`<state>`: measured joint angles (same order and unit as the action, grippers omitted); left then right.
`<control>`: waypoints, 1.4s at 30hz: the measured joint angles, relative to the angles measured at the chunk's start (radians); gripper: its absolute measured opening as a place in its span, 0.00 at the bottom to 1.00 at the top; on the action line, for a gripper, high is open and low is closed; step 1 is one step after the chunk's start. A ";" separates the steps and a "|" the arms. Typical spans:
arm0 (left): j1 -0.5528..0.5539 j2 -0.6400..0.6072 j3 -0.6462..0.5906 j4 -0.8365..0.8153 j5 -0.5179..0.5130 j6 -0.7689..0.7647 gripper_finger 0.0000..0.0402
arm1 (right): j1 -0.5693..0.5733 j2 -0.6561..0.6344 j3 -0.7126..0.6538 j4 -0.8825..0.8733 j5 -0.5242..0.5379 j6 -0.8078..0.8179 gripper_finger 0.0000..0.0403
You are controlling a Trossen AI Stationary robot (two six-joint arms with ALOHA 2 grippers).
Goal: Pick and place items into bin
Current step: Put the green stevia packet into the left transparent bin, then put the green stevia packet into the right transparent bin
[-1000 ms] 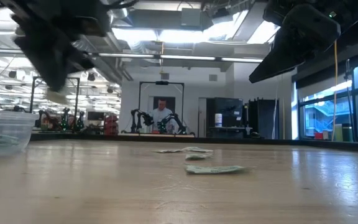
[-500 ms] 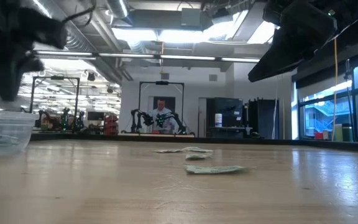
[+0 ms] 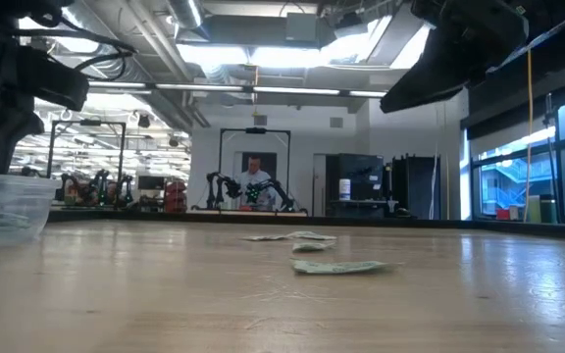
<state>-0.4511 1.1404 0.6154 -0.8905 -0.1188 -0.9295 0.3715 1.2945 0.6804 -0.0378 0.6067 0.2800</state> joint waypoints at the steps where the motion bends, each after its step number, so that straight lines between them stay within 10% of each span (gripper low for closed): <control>1: 0.000 0.000 0.004 0.000 0.000 0.005 0.15 | 0.000 0.000 0.000 0.005 0.000 -0.001 0.33; 12: 0.000 0.000 0.094 0.017 -0.066 0.103 0.29 | 0.003 0.000 0.001 0.227 -0.072 -0.273 0.33; 23: 0.016 -0.049 0.094 0.439 -0.306 0.513 0.28 | 0.050 0.031 0.093 0.196 -0.109 -0.346 0.33; 36: 0.145 -0.103 0.086 0.628 -0.028 0.802 0.24 | 0.153 0.413 0.378 -0.053 -0.130 -0.311 0.33; 42: 0.251 -0.158 -0.109 0.961 0.142 0.850 0.24 | 0.185 0.492 0.440 -0.099 -0.131 -0.227 0.33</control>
<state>-0.1998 0.9828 0.5065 0.0704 0.0228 -0.0792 0.5565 1.7862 1.1202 -0.1368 0.4756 0.0527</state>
